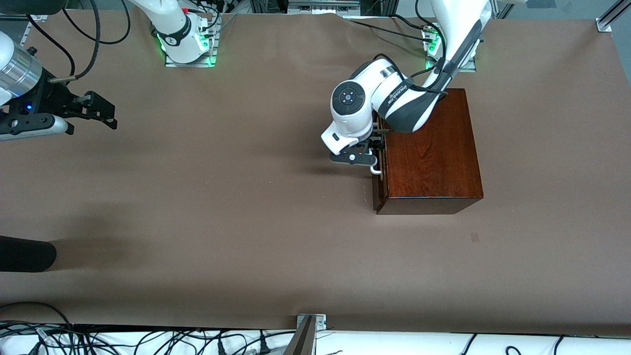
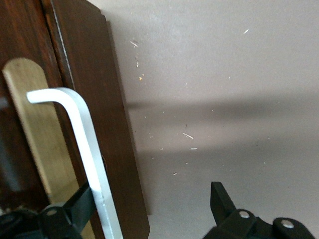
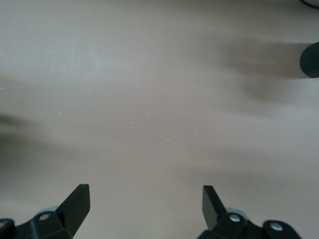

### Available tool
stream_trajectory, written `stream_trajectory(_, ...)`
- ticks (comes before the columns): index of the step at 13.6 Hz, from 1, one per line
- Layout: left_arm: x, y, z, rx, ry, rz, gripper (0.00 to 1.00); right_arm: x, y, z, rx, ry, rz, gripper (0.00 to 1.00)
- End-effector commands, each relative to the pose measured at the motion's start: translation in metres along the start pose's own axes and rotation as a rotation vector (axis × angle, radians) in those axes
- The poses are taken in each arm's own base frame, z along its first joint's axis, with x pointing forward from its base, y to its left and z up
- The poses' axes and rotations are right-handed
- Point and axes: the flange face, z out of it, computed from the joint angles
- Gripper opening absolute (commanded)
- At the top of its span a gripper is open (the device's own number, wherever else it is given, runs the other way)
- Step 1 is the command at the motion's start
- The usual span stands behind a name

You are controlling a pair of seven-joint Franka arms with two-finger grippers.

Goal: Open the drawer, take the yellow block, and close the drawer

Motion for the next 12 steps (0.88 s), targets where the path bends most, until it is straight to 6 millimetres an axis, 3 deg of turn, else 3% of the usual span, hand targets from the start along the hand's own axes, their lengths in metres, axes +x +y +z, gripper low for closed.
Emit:
stream_trajectory(1,-0.003,0.001,0.008,0.027,0.021,-0.003,1.0,-0.002,-0.002,-0.007,-0.006,0.002,0.002,1.0)
stream_trajectory(4,-0.003,0.003,0.012,0.028,0.017,0.001,1.0,-0.001,-0.001,-0.006,-0.006,0.001,-0.004,1.0)
stream_trajectory(8,-0.009,0.03,0.019,0.005,0.043,0.043,1.0,-0.001,-0.003,-0.008,-0.007,0.005,-0.014,1.0)
stream_trajectory(12,-0.005,0.062,0.005,-0.083,0.106,0.052,1.0,-0.001,-0.001,-0.007,-0.006,0.004,-0.012,1.0)
